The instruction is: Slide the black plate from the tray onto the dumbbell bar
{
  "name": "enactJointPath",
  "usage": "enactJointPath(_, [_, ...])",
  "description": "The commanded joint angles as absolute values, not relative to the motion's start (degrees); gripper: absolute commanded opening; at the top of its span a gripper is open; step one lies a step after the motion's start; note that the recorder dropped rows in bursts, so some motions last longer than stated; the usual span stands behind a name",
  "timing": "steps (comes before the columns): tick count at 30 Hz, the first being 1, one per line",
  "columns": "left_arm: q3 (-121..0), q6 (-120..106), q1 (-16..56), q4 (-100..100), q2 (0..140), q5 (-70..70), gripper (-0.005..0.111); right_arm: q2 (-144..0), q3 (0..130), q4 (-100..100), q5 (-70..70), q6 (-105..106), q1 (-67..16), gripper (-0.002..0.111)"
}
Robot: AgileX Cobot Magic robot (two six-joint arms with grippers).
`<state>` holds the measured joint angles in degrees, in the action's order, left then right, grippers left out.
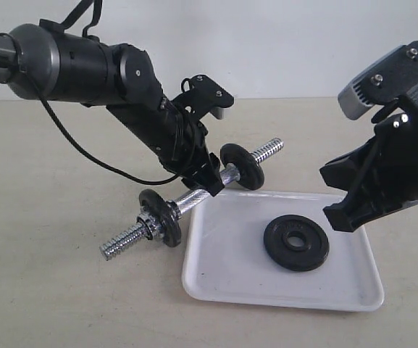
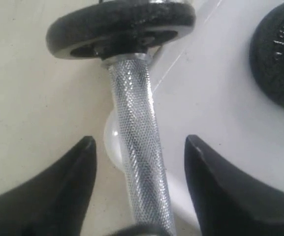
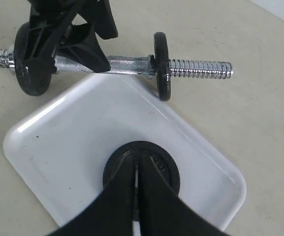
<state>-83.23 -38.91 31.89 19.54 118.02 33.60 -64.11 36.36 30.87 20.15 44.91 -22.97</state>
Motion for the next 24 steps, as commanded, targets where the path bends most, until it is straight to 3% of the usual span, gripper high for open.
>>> enactJointPath(1, [-83.7, -38.2, 32.0, 19.0, 119.1, 32.2, 0.061, -64.1, 36.7, 31.0, 19.4, 45.1, -23.1, 0.0])
enactJointPath(4, [-83.7, -37.3, 32.0, 19.0, 119.5, 30.0, 0.074, -64.1, 36.7, 31.0, 19.3, 45.1, -23.1, 0.0])
enactJointPath(24, [-85.4, -36.9, 32.0, 18.2, 124.5, 25.7, 0.073, -64.1, 36.7, 31.0, 18.3, 44.9, -23.1, 0.0])
